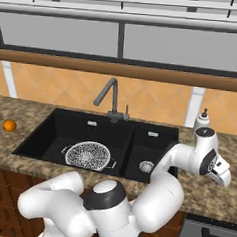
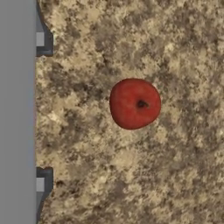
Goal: Put the colander in the sink, put the kiwi, orange, apple in the colander, and turn on the sink faucet and pour water over the colander.
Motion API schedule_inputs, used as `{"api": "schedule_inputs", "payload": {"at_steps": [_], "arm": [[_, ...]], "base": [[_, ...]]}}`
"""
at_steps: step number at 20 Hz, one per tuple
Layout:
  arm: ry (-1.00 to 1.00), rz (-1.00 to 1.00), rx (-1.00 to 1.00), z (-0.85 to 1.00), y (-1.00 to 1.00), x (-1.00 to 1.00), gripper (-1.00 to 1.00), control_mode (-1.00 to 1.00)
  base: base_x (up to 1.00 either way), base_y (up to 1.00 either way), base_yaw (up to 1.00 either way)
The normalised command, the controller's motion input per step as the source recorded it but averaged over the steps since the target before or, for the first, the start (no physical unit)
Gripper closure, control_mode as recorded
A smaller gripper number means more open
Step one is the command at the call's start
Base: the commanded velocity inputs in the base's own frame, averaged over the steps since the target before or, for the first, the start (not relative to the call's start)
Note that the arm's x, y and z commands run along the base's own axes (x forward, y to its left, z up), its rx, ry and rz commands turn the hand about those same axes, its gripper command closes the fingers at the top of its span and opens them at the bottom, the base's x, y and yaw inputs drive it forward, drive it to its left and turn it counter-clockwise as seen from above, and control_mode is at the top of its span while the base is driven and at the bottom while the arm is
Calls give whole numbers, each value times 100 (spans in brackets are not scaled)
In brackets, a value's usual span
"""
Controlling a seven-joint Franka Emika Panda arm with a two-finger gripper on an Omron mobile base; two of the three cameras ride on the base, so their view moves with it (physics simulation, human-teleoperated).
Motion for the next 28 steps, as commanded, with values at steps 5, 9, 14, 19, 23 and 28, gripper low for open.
{"api": "schedule_inputs", "payload": {"at_steps": [5,9,14,19,23,28], "arm": [[0,0,2,-9,-21,28,-100,-100],[0,0,0,-9,-38,13,-100,-100],[0,0,0,-12,-23,19,-100,-100],[0,0,7,-15,-7,26,-100,-100],[0,0,9,-24,-16,20,-100,-100],[0,0,3,-21,-16,7,-100,-100]], "base": [[0,0,0],[0,0,0],[0,0,0],[0,0,0],[0,0,0],[0,0,0]]}}
